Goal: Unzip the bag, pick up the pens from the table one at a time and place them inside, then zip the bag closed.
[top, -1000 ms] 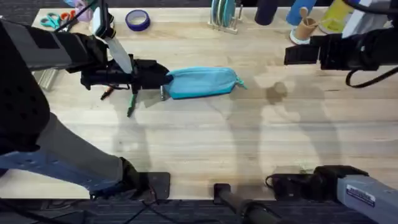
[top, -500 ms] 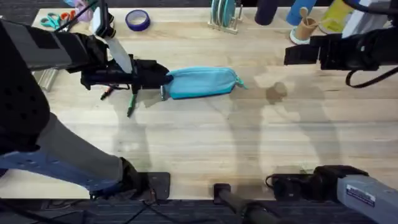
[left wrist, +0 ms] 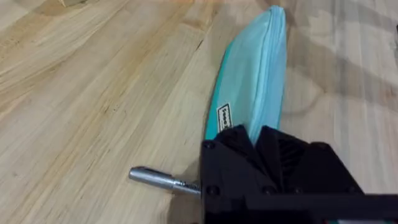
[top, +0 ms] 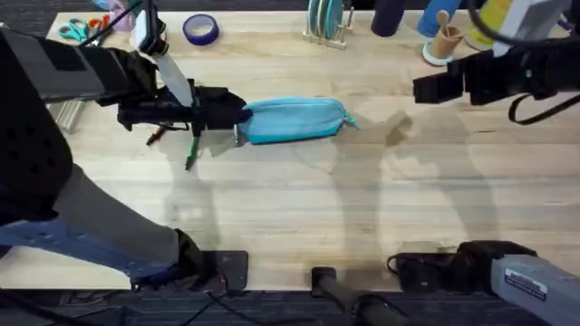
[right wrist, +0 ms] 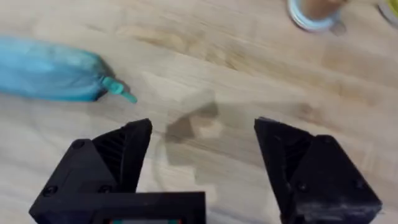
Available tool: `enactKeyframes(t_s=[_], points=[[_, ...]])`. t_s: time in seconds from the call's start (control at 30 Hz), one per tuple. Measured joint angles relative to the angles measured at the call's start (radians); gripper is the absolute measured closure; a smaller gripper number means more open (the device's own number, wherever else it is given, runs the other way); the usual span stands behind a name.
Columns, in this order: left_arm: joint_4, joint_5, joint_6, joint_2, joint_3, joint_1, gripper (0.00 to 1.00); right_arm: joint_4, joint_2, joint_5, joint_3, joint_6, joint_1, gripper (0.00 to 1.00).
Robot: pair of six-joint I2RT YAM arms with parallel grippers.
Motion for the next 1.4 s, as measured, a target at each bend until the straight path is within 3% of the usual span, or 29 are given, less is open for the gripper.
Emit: enactKeyframes(t_s=[0.07,0.33,0.53,1.03,1.4], points=[[0.000,0.000,0.000,0.000,0.000,0.000,0.957,0.000,0.000,-0.110,0.000,-0.127,0.000,0.018],[0.000,-0.005,-0.007,0.000,0.000,0.000,0.957,0.022,0.000,-0.305,0.000,-0.273,0.000,0.040],[0.000,-0.005,-0.011,0.000,0.000,0.000,0.957,0.035,0.025,-0.353,0.004,-0.312,0.001,0.038],[0.000,-0.006,-0.015,0.000,0.000,0.000,0.958,0.133,0.237,-0.425,0.006,-0.382,0.000,0.028],[0.000,-0.006,-0.018,0.000,0.000,0.000,0.957,0.146,0.279,-0.491,0.006,-0.396,-0.012,0.007]])
